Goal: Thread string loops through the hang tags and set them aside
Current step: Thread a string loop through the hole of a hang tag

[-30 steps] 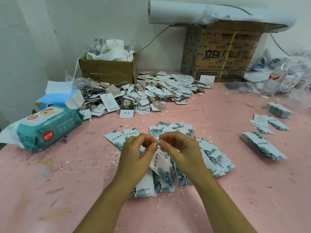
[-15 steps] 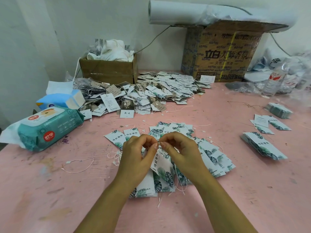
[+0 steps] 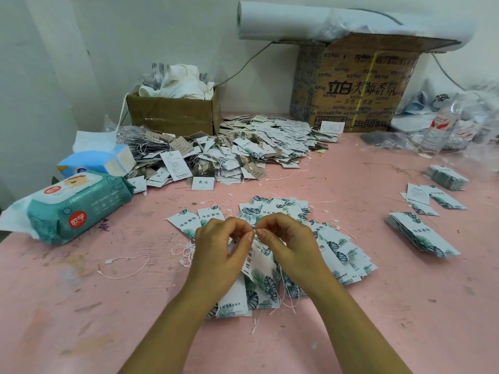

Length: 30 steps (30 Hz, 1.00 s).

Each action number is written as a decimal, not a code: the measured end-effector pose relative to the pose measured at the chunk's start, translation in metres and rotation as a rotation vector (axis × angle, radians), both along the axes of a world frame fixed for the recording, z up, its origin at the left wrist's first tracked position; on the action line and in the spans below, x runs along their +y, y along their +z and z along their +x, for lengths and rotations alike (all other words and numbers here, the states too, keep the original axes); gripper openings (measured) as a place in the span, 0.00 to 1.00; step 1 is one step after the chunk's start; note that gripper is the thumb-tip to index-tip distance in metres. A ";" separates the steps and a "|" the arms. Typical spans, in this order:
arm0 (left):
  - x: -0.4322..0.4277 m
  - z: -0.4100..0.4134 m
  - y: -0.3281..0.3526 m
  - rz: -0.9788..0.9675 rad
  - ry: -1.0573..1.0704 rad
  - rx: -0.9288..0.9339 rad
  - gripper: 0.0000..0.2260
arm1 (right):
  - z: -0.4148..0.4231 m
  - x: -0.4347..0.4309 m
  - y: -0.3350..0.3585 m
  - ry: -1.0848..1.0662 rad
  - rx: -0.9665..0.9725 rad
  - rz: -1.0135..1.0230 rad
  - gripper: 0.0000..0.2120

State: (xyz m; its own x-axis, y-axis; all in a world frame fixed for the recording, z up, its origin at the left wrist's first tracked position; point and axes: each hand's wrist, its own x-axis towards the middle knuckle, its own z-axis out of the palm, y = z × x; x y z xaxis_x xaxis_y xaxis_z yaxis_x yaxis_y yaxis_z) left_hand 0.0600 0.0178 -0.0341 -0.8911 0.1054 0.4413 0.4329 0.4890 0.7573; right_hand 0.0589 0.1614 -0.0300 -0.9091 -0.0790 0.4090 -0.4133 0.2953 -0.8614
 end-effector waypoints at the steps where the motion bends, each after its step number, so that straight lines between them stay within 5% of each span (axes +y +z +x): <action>1: 0.000 0.000 0.000 0.000 0.002 0.000 0.05 | 0.000 0.000 0.000 0.000 -0.005 -0.008 0.13; 30: -0.001 0.000 0.001 -0.014 -0.009 -0.019 0.07 | 0.000 0.000 0.000 0.065 -0.025 -0.037 0.11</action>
